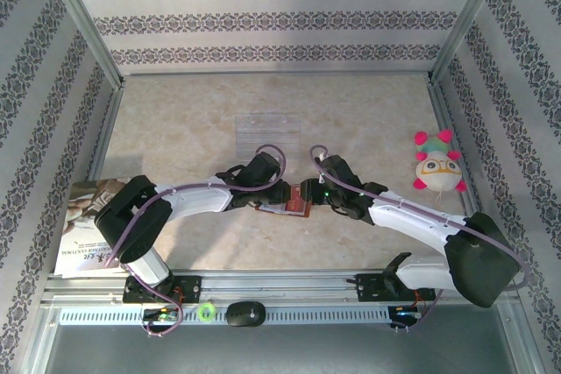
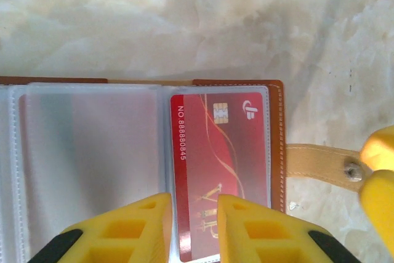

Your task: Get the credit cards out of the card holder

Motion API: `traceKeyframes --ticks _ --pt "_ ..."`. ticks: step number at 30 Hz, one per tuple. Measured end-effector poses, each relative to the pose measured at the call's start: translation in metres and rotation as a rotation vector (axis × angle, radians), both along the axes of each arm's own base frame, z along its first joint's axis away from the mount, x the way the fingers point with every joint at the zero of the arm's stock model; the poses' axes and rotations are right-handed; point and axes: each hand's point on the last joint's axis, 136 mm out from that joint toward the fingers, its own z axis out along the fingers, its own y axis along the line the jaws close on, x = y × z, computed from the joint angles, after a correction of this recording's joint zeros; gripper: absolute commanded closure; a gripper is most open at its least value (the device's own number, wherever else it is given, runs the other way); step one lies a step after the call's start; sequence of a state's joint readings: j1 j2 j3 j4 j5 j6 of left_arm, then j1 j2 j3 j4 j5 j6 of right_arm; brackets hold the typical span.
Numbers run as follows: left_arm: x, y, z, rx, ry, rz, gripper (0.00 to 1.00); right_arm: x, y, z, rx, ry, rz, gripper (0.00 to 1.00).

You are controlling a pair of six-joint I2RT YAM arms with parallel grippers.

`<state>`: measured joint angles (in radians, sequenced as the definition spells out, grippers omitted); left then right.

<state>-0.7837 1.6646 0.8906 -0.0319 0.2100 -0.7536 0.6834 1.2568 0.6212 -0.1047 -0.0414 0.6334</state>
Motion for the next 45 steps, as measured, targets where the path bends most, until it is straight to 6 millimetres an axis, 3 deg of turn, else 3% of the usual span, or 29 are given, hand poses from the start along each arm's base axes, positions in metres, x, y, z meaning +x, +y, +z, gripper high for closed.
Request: traceKeyframes --ticks 5,9,14,17,21,24,28,34,45 --pt "-0.006 0.009 -0.012 0.057 0.032 0.004 0.74 -0.002 0.002 0.000 0.007 0.008 0.015 0.63" --pt "-0.013 0.026 -0.017 0.092 0.038 0.027 0.74 -0.007 0.010 -0.011 0.007 0.061 0.062 0.68" --pt "-0.017 0.042 -0.008 0.087 0.029 0.047 0.66 -0.008 0.020 -0.023 0.001 0.115 0.096 0.71" --pt "-0.012 0.039 0.012 0.048 -0.009 0.039 0.63 -0.008 0.020 -0.032 -0.019 0.141 0.099 0.75" --pt "-0.002 0.017 0.041 -0.033 -0.047 0.000 0.61 -0.009 0.015 -0.044 -0.060 0.170 0.085 0.76" --pt "0.005 -0.002 0.047 -0.092 -0.041 -0.032 0.61 -0.008 0.012 -0.050 -0.081 0.174 0.073 0.77" --pt "0.005 -0.015 0.019 -0.107 0.036 -0.044 0.60 -0.007 0.010 -0.056 -0.092 0.179 0.063 0.78" --pt "-0.002 -0.015 -0.018 -0.095 0.134 -0.016 0.59 -0.010 0.006 -0.063 -0.094 0.183 0.054 0.78" --pt "-0.003 -0.013 -0.021 -0.117 0.142 0.019 0.73 0.000 0.008 -0.064 0.002 0.173 0.047 0.79"
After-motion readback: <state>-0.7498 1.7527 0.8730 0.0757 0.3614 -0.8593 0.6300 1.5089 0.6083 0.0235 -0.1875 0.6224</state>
